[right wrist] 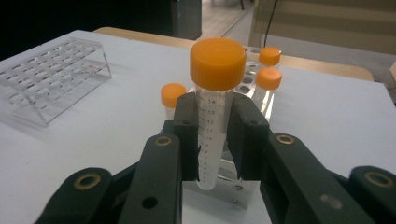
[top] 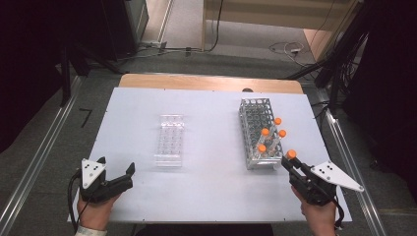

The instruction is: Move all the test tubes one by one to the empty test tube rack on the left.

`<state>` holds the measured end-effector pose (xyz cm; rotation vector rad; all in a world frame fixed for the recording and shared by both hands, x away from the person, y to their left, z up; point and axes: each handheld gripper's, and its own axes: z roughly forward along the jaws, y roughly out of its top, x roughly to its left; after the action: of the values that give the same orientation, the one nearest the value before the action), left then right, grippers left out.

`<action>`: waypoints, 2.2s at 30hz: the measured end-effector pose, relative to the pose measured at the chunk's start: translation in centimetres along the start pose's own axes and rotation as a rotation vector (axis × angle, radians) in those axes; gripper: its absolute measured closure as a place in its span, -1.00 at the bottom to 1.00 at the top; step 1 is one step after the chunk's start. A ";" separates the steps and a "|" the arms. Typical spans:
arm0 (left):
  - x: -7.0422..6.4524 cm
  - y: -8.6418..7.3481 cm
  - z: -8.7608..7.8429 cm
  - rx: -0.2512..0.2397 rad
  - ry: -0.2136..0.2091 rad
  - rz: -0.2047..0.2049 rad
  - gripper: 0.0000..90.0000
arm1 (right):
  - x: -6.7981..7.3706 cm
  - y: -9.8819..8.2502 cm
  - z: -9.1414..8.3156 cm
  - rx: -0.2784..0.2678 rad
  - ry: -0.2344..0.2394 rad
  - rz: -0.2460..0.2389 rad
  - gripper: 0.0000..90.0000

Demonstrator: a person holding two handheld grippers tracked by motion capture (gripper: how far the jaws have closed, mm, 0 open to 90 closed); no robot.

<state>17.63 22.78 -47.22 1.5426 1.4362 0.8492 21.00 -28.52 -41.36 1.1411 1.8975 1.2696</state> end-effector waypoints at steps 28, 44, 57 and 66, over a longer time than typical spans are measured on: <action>-6.6 1.6 0.1 0.013 -0.201 0.110 -0.83 | 5.5 -1.2 3.2 0.075 0.160 -0.089 0.60; -9.9 2.8 1.1 0.018 -0.313 0.128 -0.77 | 7.8 -0.8 5.6 0.103 0.220 -0.129 0.60; -12.2 4.2 1.8 0.008 -0.402 0.136 -0.68 | 9.2 -0.3 7.5 0.114 0.254 -0.139 0.60; -13.9 5.0 2.0 0.000 -0.461 0.157 -0.59 | 10.2 -0.1 8.5 0.121 0.279 -0.149 0.60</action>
<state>19.99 8.75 -42.61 1.7298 0.9918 0.5324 23.20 -15.88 -44.74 0.8964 2.2459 1.2996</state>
